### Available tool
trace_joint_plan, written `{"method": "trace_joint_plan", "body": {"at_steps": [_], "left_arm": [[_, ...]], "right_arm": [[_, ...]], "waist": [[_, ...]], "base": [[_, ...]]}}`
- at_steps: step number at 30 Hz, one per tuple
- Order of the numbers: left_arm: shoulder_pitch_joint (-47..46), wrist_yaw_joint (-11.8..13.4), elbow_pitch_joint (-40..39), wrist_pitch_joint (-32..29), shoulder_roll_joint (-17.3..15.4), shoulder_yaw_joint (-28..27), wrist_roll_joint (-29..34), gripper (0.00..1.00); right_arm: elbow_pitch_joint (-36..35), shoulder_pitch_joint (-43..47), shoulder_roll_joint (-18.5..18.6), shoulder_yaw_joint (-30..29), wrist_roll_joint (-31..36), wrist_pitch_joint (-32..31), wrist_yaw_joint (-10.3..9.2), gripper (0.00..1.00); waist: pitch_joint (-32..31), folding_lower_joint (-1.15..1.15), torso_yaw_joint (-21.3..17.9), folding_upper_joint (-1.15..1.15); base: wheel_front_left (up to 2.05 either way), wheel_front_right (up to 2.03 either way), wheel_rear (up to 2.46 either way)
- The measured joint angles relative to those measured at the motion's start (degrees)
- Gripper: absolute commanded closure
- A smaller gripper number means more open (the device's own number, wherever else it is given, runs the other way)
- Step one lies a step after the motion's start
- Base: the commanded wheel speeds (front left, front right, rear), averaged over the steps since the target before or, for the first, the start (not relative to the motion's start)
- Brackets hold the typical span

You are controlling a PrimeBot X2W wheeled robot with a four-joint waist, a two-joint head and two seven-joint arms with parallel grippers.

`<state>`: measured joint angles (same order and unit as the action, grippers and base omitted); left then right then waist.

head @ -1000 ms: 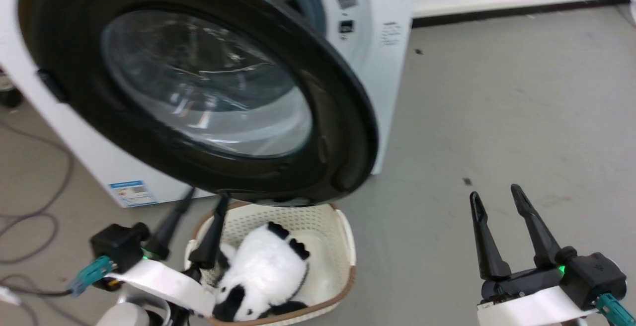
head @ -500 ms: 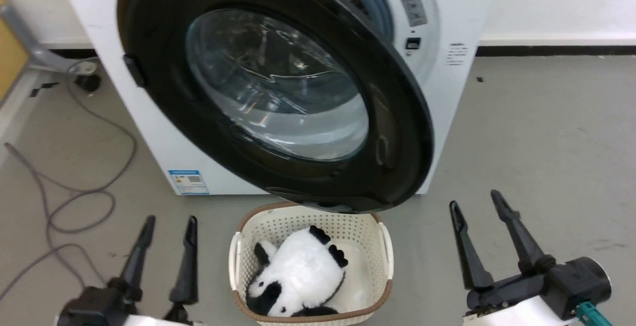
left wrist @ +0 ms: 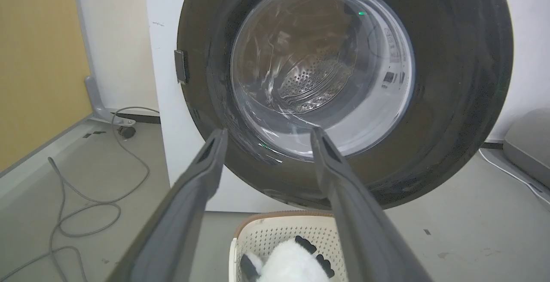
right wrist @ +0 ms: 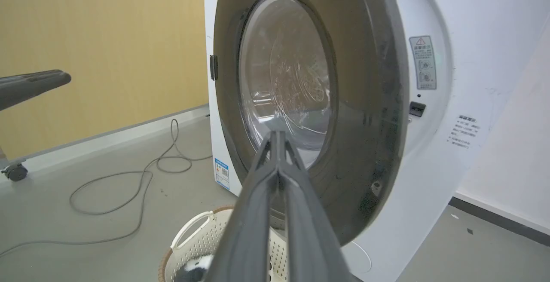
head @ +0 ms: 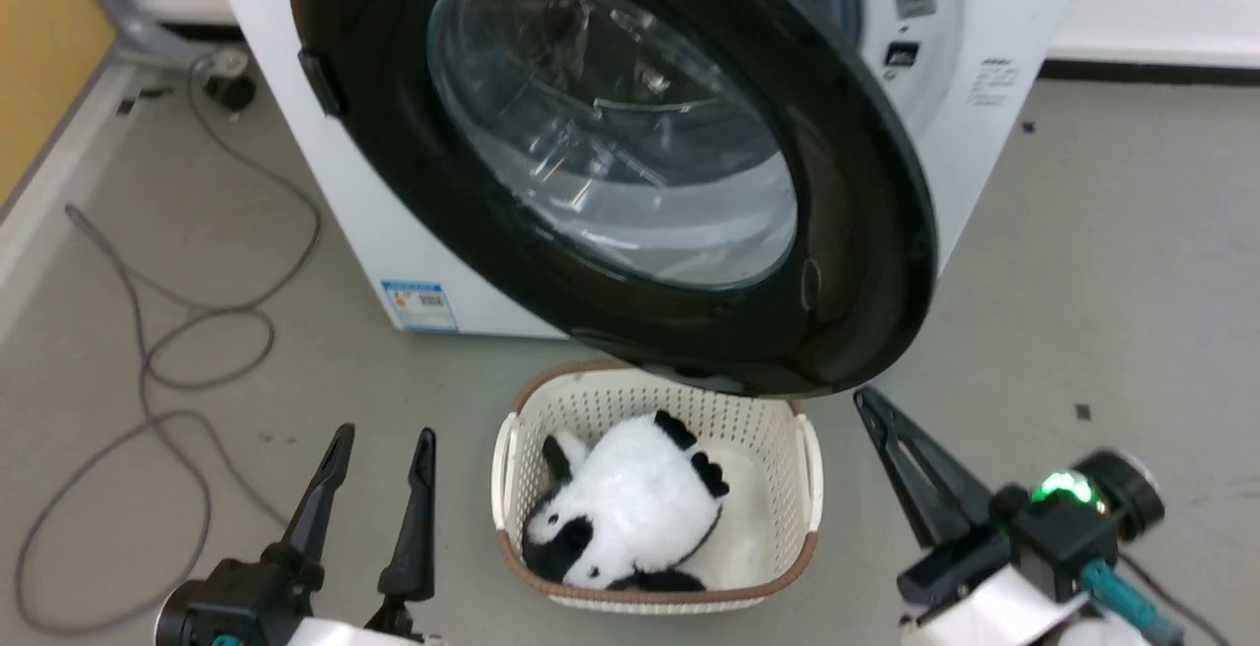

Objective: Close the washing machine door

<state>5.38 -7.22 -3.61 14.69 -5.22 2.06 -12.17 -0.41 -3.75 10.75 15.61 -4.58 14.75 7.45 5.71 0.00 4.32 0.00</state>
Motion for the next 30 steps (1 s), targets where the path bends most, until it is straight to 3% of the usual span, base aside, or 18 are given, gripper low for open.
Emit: {"method": "trace_joint_plan", "body": {"at_steps": [7, 30], "left_arm": [[-2.94, 0.00, 0.21, 0.00, -0.13, 1.56, -0.13, 0.00], [-11.49, -0.01, -0.90, 0.00, 0.90, 4.17, -0.63, 0.00]], "right_arm": [[4.55, -9.05, 5.01, 2.20, -1.63, 0.00, 0.00, 1.00], [20.51, -37.68, 15.08, 1.35, -7.20, -1.16, 0.14, 1.00]], "waist": [[3.83, 0.00, 1.63, 0.00], [17.99, 0.01, 6.26, 0.00]], "base": [[0.00, 0.00, 0.00], [0.00, 0.00, 0.00]]}}
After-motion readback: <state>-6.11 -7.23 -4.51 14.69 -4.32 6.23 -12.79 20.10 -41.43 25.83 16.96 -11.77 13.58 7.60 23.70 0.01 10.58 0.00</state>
